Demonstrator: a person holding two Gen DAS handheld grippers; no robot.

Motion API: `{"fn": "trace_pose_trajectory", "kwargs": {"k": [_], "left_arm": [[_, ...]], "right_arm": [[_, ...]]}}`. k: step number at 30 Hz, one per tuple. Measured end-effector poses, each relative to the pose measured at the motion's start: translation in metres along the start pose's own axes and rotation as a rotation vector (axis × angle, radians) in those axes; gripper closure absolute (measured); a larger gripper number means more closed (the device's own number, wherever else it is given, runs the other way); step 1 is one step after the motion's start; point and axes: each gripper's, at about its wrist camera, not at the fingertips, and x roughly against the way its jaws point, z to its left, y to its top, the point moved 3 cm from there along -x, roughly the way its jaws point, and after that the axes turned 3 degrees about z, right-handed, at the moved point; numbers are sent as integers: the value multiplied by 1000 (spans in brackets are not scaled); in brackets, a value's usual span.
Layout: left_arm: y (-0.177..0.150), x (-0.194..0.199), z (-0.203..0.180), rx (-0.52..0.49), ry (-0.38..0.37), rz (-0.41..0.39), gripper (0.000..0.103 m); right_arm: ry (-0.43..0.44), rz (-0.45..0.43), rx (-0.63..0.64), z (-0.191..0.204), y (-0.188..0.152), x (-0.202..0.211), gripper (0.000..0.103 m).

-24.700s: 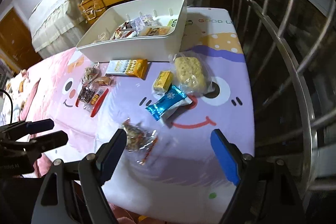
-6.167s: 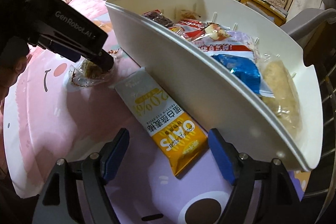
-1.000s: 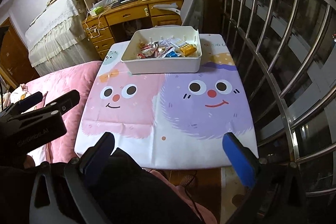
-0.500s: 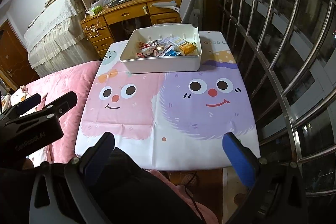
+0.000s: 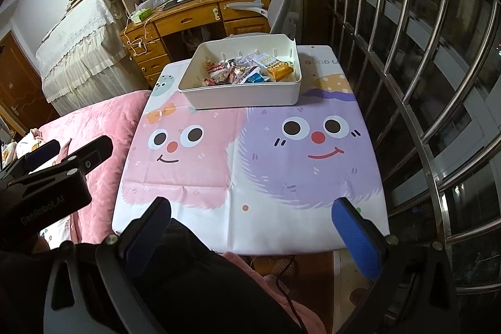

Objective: Organize snacks

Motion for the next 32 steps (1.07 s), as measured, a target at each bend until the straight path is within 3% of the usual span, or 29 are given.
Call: {"fn": "trace_pose_trajectory", "kwargs": {"k": [32], "left_arm": [[-9, -3, 0, 9, 1, 20, 1]], "right_arm": [[-5, 30, 3, -9, -4, -10, 0]]}}
